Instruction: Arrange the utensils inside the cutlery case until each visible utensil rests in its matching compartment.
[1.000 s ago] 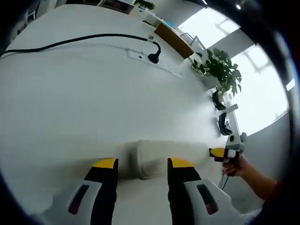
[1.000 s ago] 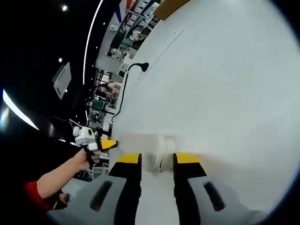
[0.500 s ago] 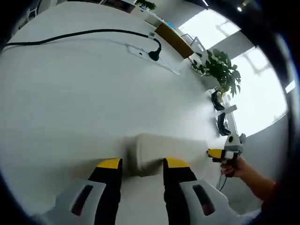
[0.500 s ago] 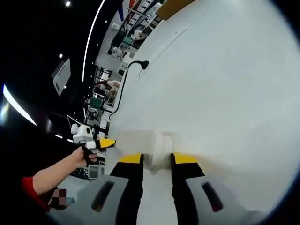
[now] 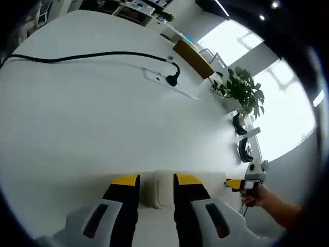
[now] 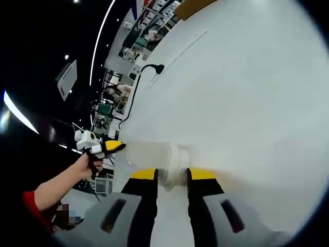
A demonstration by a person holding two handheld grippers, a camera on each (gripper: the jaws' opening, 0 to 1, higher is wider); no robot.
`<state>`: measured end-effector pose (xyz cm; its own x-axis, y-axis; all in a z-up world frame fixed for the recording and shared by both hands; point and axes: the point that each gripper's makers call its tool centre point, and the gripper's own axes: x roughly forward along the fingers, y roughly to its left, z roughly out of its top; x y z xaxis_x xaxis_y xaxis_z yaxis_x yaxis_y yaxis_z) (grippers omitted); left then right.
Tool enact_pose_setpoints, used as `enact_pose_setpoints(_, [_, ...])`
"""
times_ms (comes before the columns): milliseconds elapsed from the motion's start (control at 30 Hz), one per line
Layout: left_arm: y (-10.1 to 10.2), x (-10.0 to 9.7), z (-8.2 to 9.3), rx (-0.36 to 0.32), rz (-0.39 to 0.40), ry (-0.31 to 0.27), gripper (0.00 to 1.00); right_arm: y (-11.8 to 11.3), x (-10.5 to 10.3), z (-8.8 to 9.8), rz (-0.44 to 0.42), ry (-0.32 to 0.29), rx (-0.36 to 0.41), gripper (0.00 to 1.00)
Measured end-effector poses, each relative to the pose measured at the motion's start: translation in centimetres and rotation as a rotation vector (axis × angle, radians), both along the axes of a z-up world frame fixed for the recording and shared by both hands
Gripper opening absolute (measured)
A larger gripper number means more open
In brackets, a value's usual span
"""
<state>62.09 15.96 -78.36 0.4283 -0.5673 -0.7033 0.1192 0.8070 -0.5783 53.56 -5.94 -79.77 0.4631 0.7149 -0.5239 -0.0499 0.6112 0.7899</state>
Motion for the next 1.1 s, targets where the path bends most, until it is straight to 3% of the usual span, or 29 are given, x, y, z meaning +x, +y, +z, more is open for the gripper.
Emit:
enact_pose_setpoints(100, [-0.7,-0.4,0.0,-0.019,-0.008,0.022,0.2,0.1,-0.1,0.1,0.003,0.002,-0.002,0.2])
enact_pose_setpoints(267, [-1.4,-1.5,-0.3,0.006,-0.047,0.037,0.2,0.2,-0.2,0.3,0.009,-0.003,-0.012,0.19])
enact_pose_setpoints(667, [-1.6,-2.8,0.3,0.048,-0.087,0.029,0.16,-0.2,0.4,0.1,0.004,-0.023,-0.031,0.13])
enact_pose_setpoints(833, [-1.3,-3.1,0.3,0.048,-0.077,0.038,0.16,0.2,0.2,0.1,0.06,-0.063,-0.076,0.14])
enact_pose_setpoints(967, [-1.3,-4.4,-0.3,0.111,-0.15,0.045,0.16,0.3,0.3,0.2,0.087,-0.093,-0.11,0.14])
enact_pose_setpoints(1000, [-1.4,-4.2,0.0,0.102,-0.143,0.021,0.16,0.3,0.4,0.2,0.09,-0.097,-0.113,0.14])
enact_pose_setpoints(1100, [-1.1,-4.3,0.0,0.078,-0.106,0.055,0.16,0.3,0.4,0.0,0.099,-0.095,-0.113,0.14])
